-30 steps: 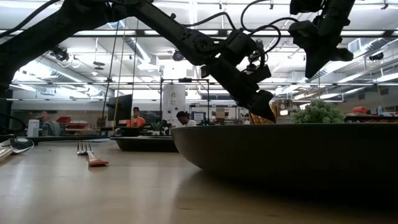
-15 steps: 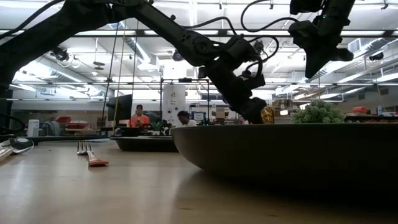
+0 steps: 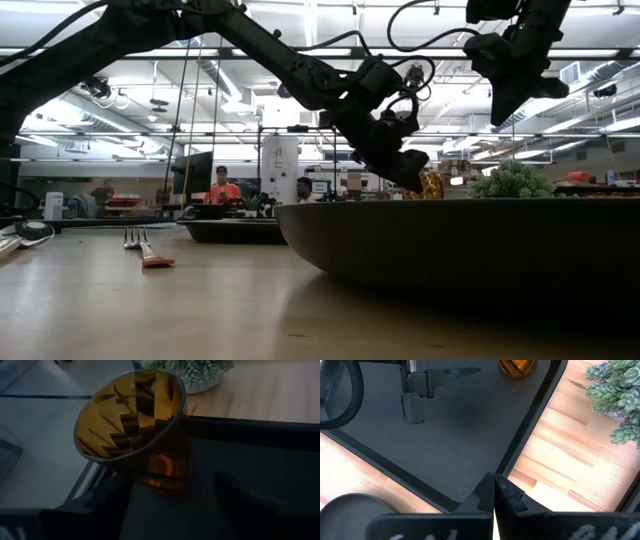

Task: Pick and place plate/cup/fork/spoon on tray
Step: Put the orange cup on the top right of the black tray, then put the black plate on the black tray to the bottom left of the orange cup

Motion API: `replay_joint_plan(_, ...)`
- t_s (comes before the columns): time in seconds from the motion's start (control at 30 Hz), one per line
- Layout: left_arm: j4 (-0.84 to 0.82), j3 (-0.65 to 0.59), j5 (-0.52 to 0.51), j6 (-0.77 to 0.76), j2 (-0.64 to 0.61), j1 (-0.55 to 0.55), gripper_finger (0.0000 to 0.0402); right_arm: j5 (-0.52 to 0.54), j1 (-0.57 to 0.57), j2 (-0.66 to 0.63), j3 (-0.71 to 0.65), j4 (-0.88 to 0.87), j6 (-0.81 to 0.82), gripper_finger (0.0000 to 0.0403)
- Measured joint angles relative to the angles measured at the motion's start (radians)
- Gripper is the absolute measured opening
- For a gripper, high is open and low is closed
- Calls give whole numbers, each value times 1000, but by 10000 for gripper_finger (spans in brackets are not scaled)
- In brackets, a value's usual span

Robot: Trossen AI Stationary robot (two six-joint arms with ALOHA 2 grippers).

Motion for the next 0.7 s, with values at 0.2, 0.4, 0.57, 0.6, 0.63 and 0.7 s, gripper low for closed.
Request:
replay_joint_plan(0.2, 7, 0, 49, 1, 0, 1, 288, 0, 0, 0, 0, 0, -3, 5)
replay_joint_plan(0.4, -159, -1, 47, 30, -20, -16, 286, 3, 19, 0, 0, 0, -1, 5)
replay_joint_plan(0.57, -342, -1, 29, 96, -96, -67, 263, 30, 85, 0, 0, 0, 24, 5)
replay_joint_plan(0.6, -364, 0, 29, 104, -107, -78, 254, 39, 102, 0, 0, -1, 34, 5)
replay_joint_plan(0.63, -390, -6, 30, 109, -121, -88, 245, 50, 119, 0, 0, -3, 42, 5)
replay_joint_plan(0.7, -385, -42, 31, 123, -155, -106, 224, 76, 165, -3, 0, -7, 67, 5)
